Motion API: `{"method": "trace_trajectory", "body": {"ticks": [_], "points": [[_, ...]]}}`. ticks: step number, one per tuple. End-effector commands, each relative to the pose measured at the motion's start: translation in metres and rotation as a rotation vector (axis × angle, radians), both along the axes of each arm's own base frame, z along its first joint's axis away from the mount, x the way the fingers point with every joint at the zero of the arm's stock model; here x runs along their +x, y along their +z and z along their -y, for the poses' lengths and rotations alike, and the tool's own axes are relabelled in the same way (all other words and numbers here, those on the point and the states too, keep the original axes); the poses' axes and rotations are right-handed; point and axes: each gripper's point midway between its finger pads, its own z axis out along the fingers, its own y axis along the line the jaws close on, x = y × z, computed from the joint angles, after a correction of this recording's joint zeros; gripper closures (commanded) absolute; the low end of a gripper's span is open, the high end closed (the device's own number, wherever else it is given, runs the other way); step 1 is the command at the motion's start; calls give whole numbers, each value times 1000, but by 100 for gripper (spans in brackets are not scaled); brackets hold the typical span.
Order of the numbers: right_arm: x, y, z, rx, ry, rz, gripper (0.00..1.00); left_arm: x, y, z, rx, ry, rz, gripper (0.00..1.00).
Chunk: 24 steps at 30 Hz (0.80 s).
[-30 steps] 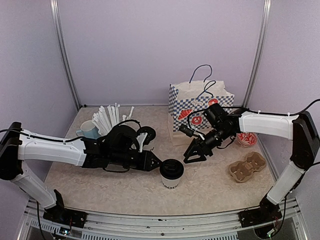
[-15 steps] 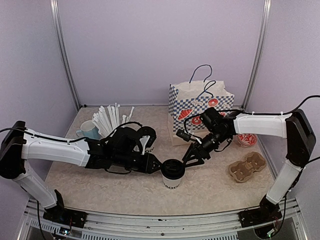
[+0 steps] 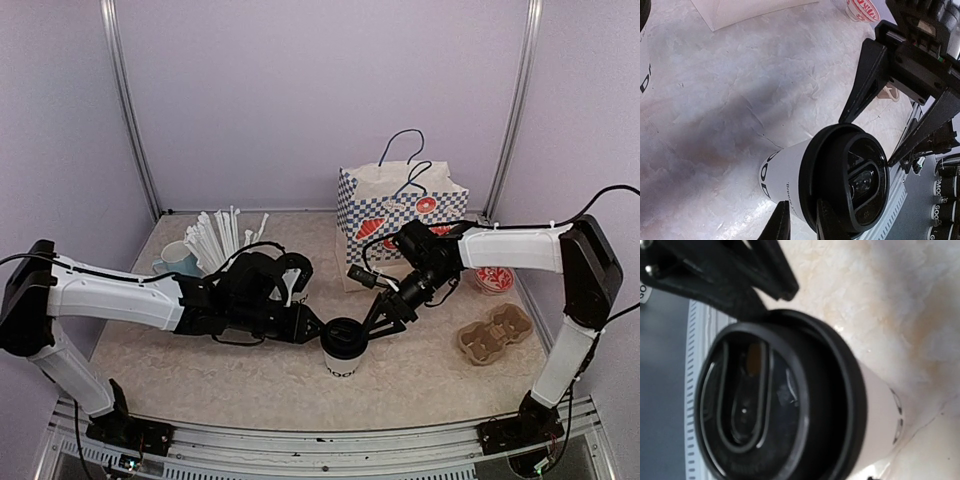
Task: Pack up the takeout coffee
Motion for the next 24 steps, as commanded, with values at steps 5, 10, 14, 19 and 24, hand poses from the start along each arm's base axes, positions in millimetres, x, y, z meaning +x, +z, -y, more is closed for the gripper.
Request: {"method": "trace_trajectory", "body": {"ticks": [5, 10, 14, 19, 24], "points": [[18, -56, 7, -201, -59, 18, 47, -10, -71, -18, 207, -14, -110, 83], [17, -55, 5, -194, -52, 1, 49, -9, -72, -19, 215, -14, -108, 83], [3, -24, -3, -70, 10, -23, 43, 0, -47, -11, 178, -9, -35, 82], [-16, 4, -5, 33, 71, -34, 25, 18, 4, 6, 90, -8, 91, 77], [-35, 8, -3, 50, 117, -45, 20, 28, 35, 15, 36, 0, 162, 73]]}}
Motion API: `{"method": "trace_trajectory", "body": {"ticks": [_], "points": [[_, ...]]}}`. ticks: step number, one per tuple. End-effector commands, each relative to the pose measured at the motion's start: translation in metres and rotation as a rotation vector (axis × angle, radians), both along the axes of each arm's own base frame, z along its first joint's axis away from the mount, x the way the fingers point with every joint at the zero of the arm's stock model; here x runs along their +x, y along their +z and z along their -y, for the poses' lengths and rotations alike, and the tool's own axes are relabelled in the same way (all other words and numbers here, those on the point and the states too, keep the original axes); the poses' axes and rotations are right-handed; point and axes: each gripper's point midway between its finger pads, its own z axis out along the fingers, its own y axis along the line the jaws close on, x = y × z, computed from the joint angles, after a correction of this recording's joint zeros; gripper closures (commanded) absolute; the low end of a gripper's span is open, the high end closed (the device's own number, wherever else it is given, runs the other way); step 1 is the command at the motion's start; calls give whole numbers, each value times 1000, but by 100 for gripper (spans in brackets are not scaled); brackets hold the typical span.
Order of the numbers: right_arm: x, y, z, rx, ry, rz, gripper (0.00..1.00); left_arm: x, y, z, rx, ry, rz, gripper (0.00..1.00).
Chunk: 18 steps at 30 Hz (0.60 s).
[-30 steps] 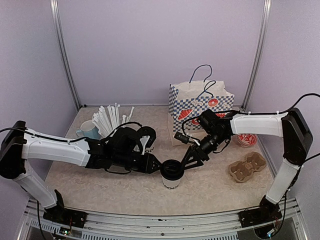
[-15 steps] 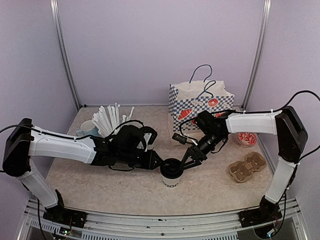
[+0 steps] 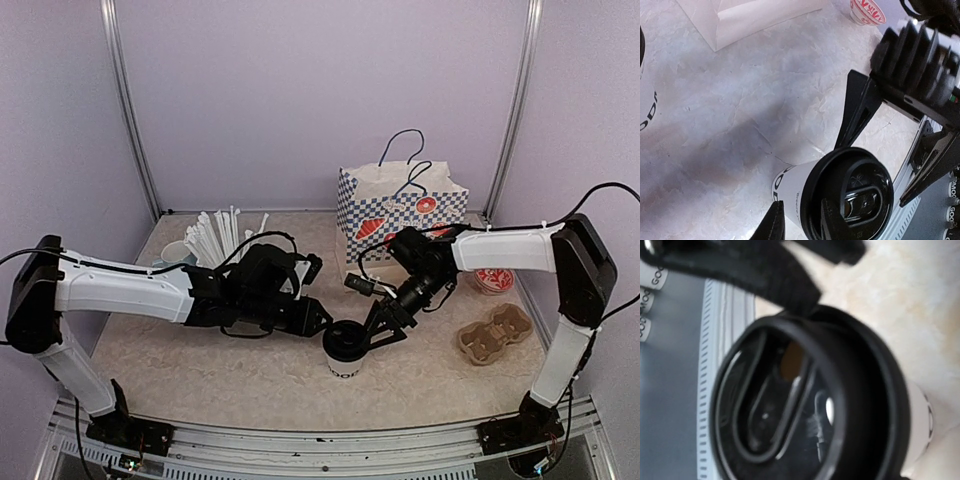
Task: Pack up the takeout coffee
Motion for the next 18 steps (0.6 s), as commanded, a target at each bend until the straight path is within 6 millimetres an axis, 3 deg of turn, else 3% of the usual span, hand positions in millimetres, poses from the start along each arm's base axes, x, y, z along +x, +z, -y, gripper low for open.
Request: {"method": "trace_trajectory", "body": {"ticks": [1, 7, 10, 14, 18], "points": [[-23, 13, 0, 46, 67, 7, 20, 10, 31, 7, -29, -6, 85, 72], [-33, 10, 5, 24, 94, 5, 20, 10, 31, 3, -14, 3, 77, 70], [-38, 8, 9, 10, 111, -10, 26, 5, 29, -2, -7, 1, 69, 69], [-11, -1, 15, -64, 3, 94, 31, -7, 33, -4, -31, -34, 59, 68], [-9, -3, 14, -56, 2, 40, 30, -17, 35, 3, -68, -86, 46, 68]]}}
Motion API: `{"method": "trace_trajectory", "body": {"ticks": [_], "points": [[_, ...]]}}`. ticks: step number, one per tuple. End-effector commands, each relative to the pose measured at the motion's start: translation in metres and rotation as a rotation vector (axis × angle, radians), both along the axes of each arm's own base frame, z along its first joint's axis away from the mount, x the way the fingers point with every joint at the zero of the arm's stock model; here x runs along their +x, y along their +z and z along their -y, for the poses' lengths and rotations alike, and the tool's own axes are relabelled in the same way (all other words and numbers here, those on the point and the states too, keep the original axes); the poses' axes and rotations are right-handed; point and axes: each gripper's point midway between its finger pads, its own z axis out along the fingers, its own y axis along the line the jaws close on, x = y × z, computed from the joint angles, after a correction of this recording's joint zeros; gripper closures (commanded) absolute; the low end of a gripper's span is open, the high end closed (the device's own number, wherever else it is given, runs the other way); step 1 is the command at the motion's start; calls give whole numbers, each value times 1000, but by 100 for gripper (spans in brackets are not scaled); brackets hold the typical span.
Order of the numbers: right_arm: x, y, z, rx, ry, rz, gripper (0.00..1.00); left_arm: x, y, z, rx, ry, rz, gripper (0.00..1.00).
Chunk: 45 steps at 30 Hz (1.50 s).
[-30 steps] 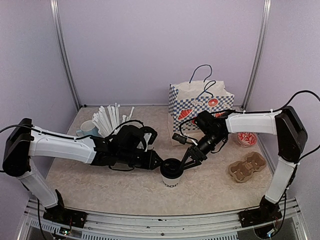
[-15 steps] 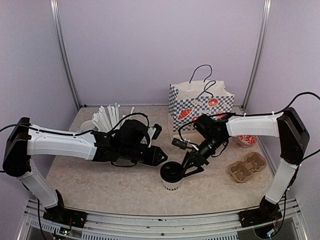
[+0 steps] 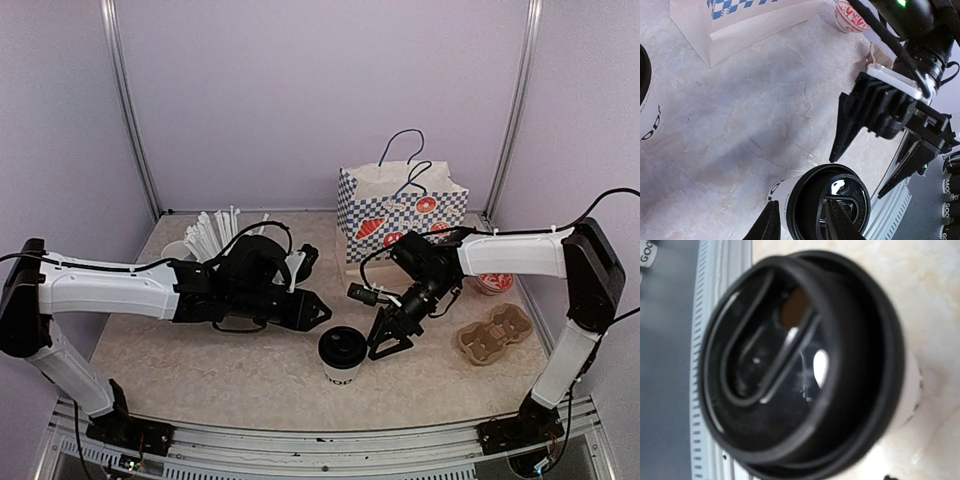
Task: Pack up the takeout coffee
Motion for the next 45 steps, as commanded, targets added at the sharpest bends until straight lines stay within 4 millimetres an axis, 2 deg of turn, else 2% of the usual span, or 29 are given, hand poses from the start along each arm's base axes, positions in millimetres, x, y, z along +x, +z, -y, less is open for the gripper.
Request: {"method": "trace_trajectory", "body": {"ticks": [1, 11, 16, 21, 26, 29, 31, 33, 35, 37, 40, 45], "points": [[7, 3, -2, 9, -21, -10, 30, -15, 5, 8, -33, -77, -3, 68], [8, 0, -8, 18, -7, -57, 25, -20, -23, 18, 20, -116, -37, 69], [15, -13, -10, -24, -33, -67, 28, -22, -40, 16, 57, -126, -60, 74], [21, -37, -6, -110, -70, -74, 30, -26, -59, 12, 94, -131, -90, 80], [35, -84, 13, -307, -152, -38, 34, -29, -71, 7, 120, -127, -112, 82], [31, -99, 19, -356, -152, -55, 38, -28, -75, 5, 133, -121, -114, 83], [28, -92, 14, -323, -129, -57, 41, -26, -76, 4, 139, -115, -110, 83], [18, -67, 2, -209, -82, -103, 42, -25, -76, 4, 143, -114, -104, 83], [5, -39, -7, -88, -30, -136, 36, -24, -73, 6, 137, -116, -90, 82], [-4, -18, -12, -13, 5, -135, 29, -20, -64, 9, 120, -115, -63, 82], [-15, -4, -12, 39, 39, -133, 22, -13, -44, 16, 89, -119, -14, 80], [-24, 3, -14, 72, 71, -145, 20, -8, -9, 29, 31, -141, 61, 73]]}}
